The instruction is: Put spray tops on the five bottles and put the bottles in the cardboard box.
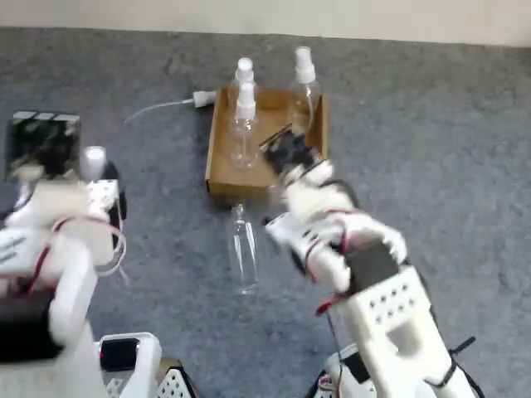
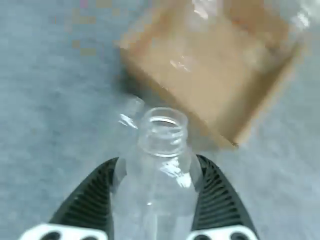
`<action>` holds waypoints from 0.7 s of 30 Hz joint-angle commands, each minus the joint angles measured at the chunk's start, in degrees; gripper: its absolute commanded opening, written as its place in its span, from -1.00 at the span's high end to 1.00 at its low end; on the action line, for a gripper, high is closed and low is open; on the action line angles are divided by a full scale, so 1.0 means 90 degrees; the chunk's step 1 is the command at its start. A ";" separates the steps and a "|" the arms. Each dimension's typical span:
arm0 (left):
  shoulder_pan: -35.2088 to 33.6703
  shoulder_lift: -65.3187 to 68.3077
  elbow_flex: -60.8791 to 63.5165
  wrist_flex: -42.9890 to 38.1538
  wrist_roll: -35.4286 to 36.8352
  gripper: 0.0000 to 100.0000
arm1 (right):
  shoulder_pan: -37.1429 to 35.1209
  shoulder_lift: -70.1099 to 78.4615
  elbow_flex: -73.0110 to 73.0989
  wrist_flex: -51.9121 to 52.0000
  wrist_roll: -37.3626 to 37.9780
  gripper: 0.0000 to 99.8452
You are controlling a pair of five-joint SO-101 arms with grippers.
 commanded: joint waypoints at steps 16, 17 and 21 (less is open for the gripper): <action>0.1675 -0.0181 -0.1216 -0.0967 0.1983 0.99 | -0.2046 -0.2271 0.3326 -0.2857 -0.0430 0.99; 0.1744 -0.0171 -0.1206 -0.0967 0.1983 0.99 | -0.2066 -0.2271 0.3336 -0.2857 -0.0430 0.99; 0.2027 -0.0161 -0.1187 -0.0938 0.1993 0.99 | -0.2066 -0.2271 0.3336 -0.2857 -0.0430 0.99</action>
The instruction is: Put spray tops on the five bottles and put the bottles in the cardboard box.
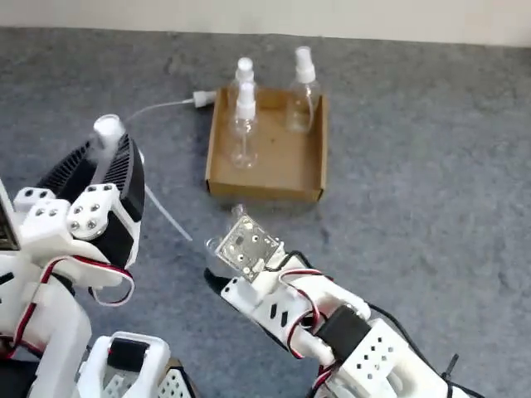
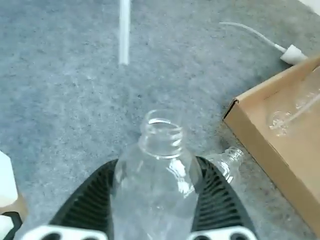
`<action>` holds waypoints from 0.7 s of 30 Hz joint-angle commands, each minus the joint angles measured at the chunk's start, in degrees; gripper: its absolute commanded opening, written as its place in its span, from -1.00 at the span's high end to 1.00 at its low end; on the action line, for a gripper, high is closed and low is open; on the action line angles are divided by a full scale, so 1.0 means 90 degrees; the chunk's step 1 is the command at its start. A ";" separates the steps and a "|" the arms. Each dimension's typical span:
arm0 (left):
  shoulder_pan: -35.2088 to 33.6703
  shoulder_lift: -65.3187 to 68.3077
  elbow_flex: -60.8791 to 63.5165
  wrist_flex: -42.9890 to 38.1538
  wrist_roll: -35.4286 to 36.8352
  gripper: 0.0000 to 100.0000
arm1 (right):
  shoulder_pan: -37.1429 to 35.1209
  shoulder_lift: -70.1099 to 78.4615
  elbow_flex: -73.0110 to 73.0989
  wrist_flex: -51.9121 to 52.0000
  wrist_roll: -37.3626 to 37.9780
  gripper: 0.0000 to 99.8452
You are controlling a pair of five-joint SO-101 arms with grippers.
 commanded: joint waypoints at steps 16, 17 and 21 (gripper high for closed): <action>0.0698 0.0005 0.1451 -0.0801 0.0049 0.99 | -0.0093 -0.0181 -0.0054 -0.0161 -0.0107 0.99; 0.0698 -0.0005 0.1558 -0.0801 0.0049 0.99 | -0.0093 -0.0181 -0.0054 -0.0161 -0.0107 0.99; 0.0718 -0.0005 0.1812 -0.0752 0.0088 0.99 | -0.0063 -0.0181 -0.0054 -0.0161 -0.0107 0.99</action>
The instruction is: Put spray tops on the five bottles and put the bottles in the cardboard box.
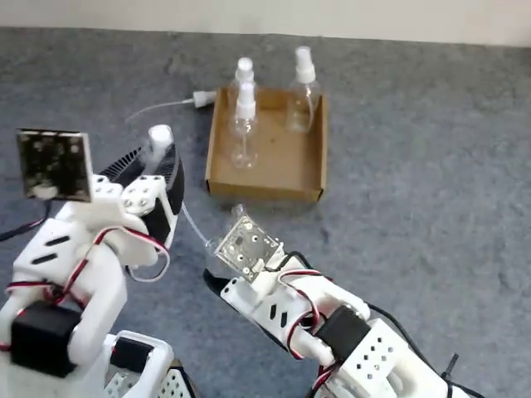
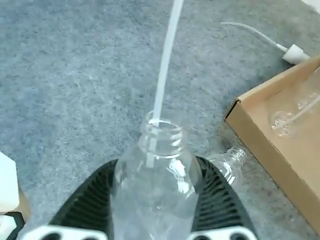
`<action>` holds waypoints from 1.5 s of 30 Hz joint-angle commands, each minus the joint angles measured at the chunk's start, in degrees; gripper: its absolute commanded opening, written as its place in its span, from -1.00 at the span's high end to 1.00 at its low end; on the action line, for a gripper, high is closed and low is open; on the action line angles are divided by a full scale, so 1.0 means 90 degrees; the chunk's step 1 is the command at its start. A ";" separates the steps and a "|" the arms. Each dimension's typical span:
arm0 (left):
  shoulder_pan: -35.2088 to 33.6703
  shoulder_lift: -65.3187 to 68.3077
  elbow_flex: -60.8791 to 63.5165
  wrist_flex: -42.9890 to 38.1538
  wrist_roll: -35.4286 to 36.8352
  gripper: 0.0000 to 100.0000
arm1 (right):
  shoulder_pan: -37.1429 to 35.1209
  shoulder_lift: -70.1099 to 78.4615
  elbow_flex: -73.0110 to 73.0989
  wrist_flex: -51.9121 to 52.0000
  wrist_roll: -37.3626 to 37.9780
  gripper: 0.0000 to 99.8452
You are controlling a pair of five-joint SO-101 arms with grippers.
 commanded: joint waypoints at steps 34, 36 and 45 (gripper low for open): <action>-0.3941 0.0503 0.1216 0.0029 -0.0899 0.73 | 0.0806 -0.0181 0.0142 -0.1070 -0.0068 0.99; -0.4166 0.1216 0.1236 -0.0303 -0.0879 0.73 | 0.0806 -0.0181 0.0142 -0.1070 -0.0068 0.99; -0.4449 0.4567 0.1226 -0.2237 -0.0908 0.80 | 0.0825 -0.0190 0.0142 -0.1011 -0.0068 0.99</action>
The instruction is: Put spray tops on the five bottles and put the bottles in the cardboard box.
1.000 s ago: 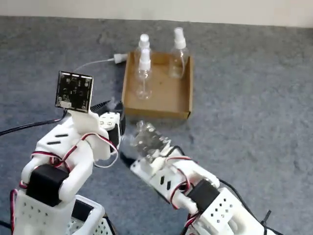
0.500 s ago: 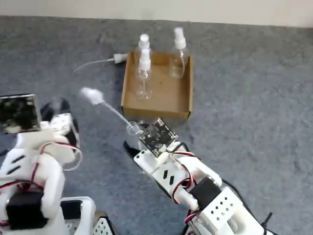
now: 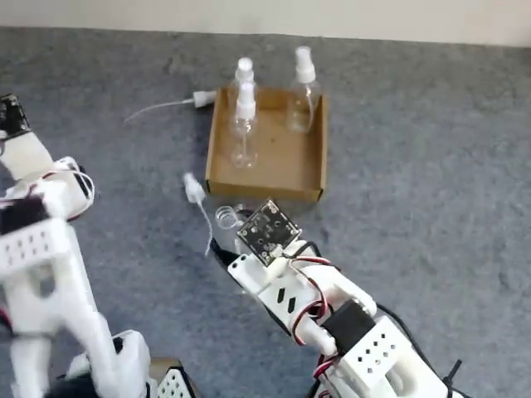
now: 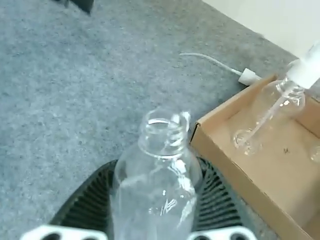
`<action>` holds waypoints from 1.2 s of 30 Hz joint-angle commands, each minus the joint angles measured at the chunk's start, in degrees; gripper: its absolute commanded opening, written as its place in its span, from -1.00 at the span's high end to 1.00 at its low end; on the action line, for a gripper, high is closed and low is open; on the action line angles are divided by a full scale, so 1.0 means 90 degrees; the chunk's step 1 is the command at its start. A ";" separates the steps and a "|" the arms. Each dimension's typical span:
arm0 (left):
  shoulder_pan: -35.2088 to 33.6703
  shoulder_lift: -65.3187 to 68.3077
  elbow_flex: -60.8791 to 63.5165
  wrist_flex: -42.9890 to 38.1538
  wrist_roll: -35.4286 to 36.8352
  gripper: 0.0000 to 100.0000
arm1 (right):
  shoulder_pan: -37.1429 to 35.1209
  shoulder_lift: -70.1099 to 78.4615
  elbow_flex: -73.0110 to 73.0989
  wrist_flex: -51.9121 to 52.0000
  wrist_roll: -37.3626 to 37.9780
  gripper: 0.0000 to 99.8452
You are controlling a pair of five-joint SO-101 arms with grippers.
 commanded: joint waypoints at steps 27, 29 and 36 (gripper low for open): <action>0.3189 0.5875 -0.4508 0.0840 0.1055 0.66 | 0.1206 -0.0112 -0.1636 0.3228 -0.0029 0.99; 0.3179 0.5924 -0.4479 0.0850 0.1055 0.66 | 0.1206 -0.0112 -0.1636 0.3219 -0.0029 0.99; 0.3228 0.5973 -0.4225 0.0869 0.1055 0.73 | 0.1206 -0.0112 -0.1636 0.3199 -0.0029 0.99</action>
